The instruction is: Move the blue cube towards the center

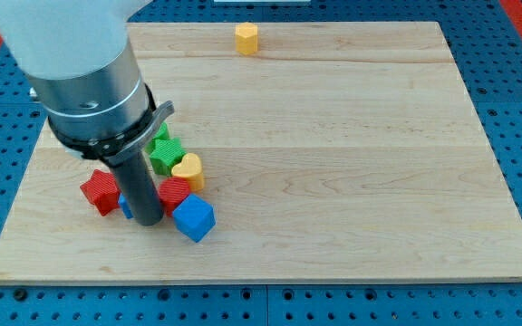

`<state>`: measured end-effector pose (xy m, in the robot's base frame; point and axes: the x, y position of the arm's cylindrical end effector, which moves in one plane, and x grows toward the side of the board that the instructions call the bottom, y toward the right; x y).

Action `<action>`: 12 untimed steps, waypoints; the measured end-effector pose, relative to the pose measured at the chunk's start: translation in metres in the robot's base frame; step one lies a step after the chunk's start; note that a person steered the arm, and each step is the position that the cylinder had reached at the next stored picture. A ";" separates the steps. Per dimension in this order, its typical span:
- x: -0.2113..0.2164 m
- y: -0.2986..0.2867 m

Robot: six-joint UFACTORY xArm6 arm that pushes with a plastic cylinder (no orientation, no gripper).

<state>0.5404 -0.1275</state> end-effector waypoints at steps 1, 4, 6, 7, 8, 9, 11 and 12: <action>-0.001 0.003; 0.060 0.035; 0.051 0.054; 0.051 0.054; 0.047 0.054; 0.040 0.054; 0.031 0.054; 0.027 0.054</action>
<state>0.5672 -0.0737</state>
